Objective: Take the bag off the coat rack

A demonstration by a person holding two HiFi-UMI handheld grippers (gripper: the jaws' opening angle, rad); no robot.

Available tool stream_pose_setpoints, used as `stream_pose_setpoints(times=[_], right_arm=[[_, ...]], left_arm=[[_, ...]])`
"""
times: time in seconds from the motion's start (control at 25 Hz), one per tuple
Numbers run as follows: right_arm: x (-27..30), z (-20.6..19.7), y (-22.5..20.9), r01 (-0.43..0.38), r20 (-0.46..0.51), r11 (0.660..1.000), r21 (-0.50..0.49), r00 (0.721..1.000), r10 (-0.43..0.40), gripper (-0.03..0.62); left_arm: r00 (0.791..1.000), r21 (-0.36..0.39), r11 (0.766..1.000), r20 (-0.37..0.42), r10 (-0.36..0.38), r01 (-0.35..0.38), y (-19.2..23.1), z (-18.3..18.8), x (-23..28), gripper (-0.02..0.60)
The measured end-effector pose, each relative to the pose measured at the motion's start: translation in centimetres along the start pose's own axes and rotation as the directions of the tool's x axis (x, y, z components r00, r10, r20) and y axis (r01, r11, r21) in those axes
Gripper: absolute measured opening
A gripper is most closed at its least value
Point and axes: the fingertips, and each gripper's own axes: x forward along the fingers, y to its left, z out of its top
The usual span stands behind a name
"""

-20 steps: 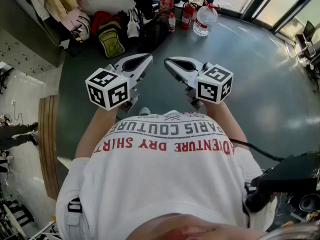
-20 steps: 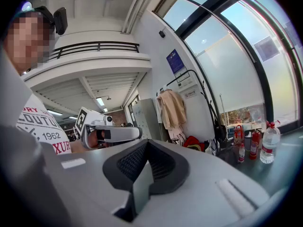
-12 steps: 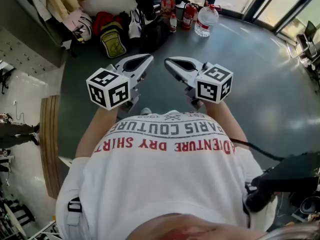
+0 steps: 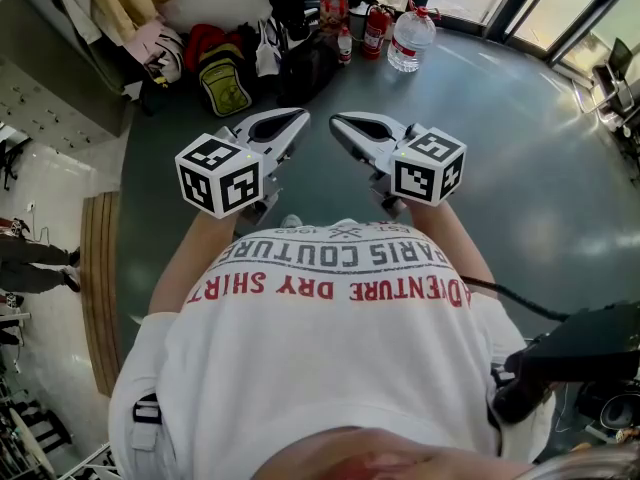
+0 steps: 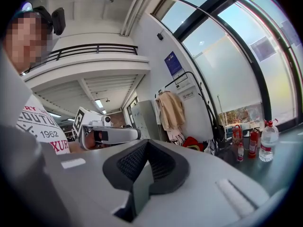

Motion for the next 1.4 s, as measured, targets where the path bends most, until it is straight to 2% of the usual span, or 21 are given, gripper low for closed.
stream_pose_setpoints(times=[0.52, 0.8, 1.08, 1.24, 1.4], right_arm=[[-2.1, -0.8, -1.7, 0.046, 0.009, 0.999, 0.014, 0.999, -0.046, 0.002], [-0.4, -1.1, -4.5, 0.062, -0.005, 0.997, 0.038, 0.998, -0.062, 0.002], [6.2, -1.1, -10.8, 0.065, -0.05, 0.996, 0.057, 0.997, -0.062, 0.002], [12.0, 0.2, -17.2, 0.065, -0.06, 0.996, 0.066, 0.996, -0.061, 0.002], [19.2, 2.9, -25.1, 0.07, -0.075, 0.993, 0.09, 0.995, -0.063, 0.002]], left_arm=[[0.999, 0.006, 1.0, -0.03, -0.028, 0.028, -1.4, -0.8, 2.2, 0.0], [0.999, -0.018, 0.999, -0.036, -0.036, 0.036, 1.4, -1.0, 3.7, 0.0], [0.999, -0.054, 0.998, -0.032, -0.036, 0.034, 10.0, -0.4, 7.2, 0.0], [0.999, -0.077, 0.997, -0.032, -0.018, 0.015, 18.1, 0.6, 10.5, 0.0], [0.999, -0.104, 0.995, -0.04, 0.005, -0.009, 28.0, 3.2, 14.5, 0.0]])
